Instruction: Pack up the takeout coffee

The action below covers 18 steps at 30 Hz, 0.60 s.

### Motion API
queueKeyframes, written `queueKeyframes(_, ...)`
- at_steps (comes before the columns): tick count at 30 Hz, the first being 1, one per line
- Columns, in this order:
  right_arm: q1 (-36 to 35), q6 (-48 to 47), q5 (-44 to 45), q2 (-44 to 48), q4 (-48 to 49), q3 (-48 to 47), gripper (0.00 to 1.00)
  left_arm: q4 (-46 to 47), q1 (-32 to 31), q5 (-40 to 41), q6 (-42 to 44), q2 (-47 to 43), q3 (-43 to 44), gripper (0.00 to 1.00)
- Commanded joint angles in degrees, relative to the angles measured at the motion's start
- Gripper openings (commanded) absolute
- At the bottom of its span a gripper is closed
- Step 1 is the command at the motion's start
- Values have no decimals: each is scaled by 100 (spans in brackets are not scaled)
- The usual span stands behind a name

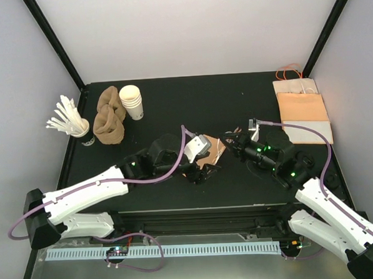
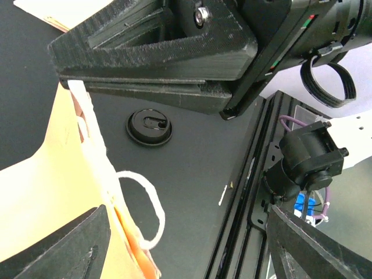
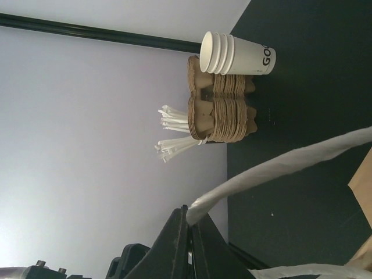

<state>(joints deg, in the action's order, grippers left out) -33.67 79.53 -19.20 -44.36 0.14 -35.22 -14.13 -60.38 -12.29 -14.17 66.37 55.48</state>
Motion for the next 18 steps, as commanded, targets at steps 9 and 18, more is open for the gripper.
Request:
queueKeyframes(9, 1, -117, 48, -61, 36, -256, 3, -582, 9, 432, 37, 642, 615, 76)
queueKeyframes(18, 0, -391, 130, 140, -389, -253, 2, -1886, 344, 1778, 281, 865, 1259, 3)
